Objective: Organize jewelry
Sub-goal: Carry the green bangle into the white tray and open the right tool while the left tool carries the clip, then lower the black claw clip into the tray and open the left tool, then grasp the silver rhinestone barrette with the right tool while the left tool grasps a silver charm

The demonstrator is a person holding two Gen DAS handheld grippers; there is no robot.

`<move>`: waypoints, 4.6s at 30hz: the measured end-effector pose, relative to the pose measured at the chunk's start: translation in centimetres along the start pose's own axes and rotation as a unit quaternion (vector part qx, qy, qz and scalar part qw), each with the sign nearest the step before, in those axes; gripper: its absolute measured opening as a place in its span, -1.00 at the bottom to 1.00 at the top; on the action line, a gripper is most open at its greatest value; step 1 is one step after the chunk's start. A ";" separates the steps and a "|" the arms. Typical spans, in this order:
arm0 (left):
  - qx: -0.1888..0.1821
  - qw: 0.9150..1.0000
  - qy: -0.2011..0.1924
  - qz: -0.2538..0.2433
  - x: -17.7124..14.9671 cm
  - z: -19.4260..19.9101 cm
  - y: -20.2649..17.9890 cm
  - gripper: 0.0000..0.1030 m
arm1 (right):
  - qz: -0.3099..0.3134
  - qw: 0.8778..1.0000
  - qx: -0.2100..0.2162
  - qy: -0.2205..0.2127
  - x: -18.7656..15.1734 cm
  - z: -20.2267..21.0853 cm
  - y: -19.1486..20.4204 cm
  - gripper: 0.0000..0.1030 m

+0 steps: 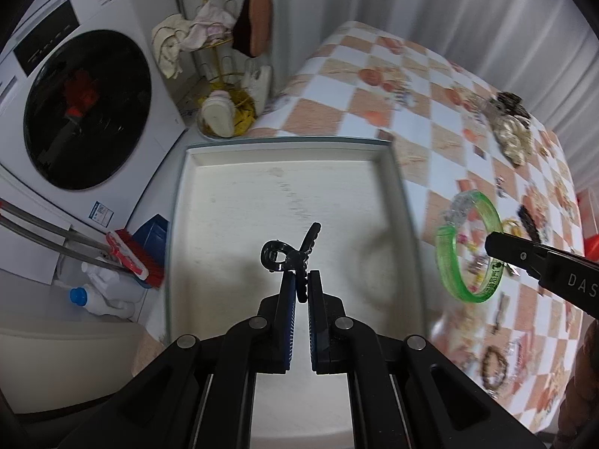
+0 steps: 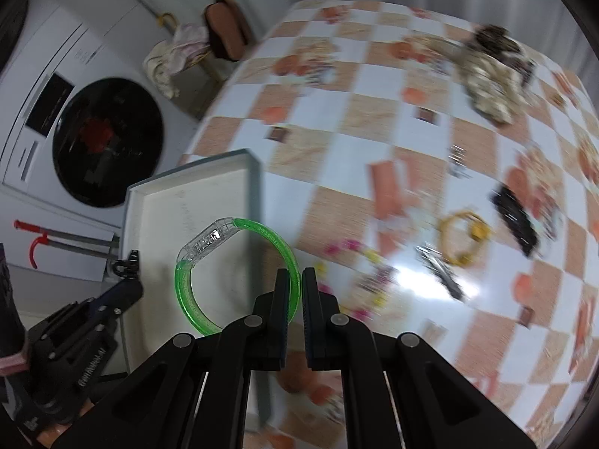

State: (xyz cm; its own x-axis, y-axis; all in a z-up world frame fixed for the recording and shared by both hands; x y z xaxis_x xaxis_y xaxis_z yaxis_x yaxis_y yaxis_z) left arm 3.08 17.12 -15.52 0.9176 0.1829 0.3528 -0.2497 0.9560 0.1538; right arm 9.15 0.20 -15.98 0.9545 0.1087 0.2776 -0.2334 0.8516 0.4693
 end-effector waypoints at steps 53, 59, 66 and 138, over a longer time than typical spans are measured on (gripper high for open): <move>0.048 0.998 0.018 -0.036 0.2 -4.5 0.3 -0.73 | -0.025 0.998 0.047 -0.043 3.8 -2.8 2.6 0.12; 0.065 0.996 -0.004 -0.056 0.6 -3.1 -1.3 1.00 | -0.068 0.996 0.017 -0.052 1.0 1.0 -2.8 0.20; 0.043 0.995 -0.020 -0.087 1.5 -1.3 -5.6 1.00 | -0.117 0.992 -0.020 -0.052 -3.0 4.1 -9.2 0.42; -0.126 0.965 0.036 -0.229 -1.1 -3.2 -23.5 -0.75 | -0.029 0.997 -0.067 -0.007 -4.2 1.7 -15.8 -0.76</move>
State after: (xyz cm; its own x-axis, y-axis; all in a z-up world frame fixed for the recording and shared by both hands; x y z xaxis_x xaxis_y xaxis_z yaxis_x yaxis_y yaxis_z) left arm 8.90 -4.80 -22.48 0.9351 -0.2655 0.2346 0.2621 0.9639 0.0461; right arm 8.49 -14.62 -23.19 0.9626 0.0513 0.2660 -0.1506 0.9176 0.3678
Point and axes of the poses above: each gripper's, at about its wrist camera, not at the fingertips, and z roughly against the way its jaws point, y to its left, x to its top, the point moved 8 cm from there along -z, roughly the way its jaws point, and after that the axes turned 12 degrees about x, right-handed, at the moved point
